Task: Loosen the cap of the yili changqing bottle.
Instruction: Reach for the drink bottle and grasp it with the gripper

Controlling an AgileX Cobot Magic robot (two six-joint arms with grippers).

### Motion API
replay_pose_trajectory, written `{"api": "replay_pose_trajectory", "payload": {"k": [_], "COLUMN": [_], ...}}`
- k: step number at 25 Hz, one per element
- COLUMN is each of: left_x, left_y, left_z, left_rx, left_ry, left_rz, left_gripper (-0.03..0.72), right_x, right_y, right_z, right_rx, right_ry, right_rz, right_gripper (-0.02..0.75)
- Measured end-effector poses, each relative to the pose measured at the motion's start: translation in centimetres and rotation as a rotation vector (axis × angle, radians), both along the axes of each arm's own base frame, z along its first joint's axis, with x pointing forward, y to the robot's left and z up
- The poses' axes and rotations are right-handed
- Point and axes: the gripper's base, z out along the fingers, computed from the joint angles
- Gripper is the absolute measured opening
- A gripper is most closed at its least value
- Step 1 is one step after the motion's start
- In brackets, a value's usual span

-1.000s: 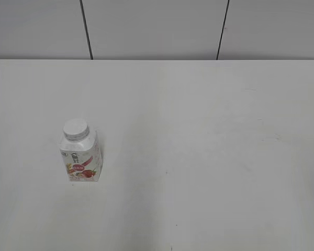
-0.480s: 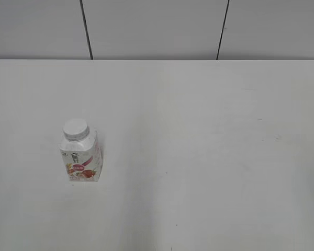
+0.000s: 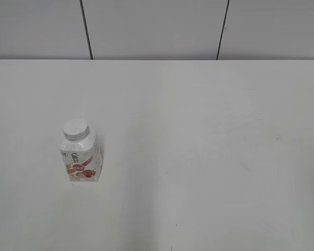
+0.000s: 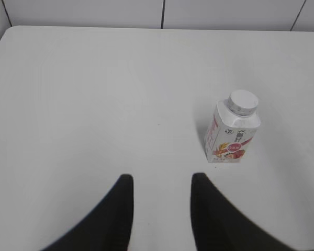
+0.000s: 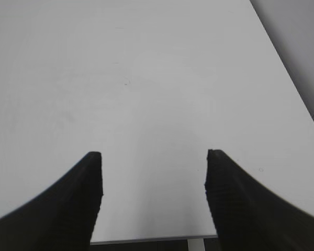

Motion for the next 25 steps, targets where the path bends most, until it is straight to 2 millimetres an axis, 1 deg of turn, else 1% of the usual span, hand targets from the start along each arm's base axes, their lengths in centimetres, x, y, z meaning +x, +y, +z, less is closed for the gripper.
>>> {"api": "replay_pose_trajectory", "payload": {"k": [17,20,23,25], "left_x": [0.0,0.03,0.21,0.21], "left_y": [0.03,0.04,0.12,0.15], "left_z": [0.0,0.0,0.16,0.61], "left_rx": [0.003,0.004,0.013,0.034], "left_ry": [0.0,0.002,-0.001,-0.037], "left_rz": [0.002,0.003,0.007,0.003], "left_gripper": [0.246,0.284,0.357,0.412], "right_x": [0.0,0.0,0.0,0.0], "right_y": [0.0,0.0,0.0,0.0], "right_z": [0.0,0.0,0.0,0.0], "right_rx": [0.0,0.0,0.0,0.0], "right_ry": [0.0,0.0,0.0,0.0], "right_rz": [0.0,0.0,0.0,0.0], "right_gripper": [0.494,0.494,0.494,0.494]}}
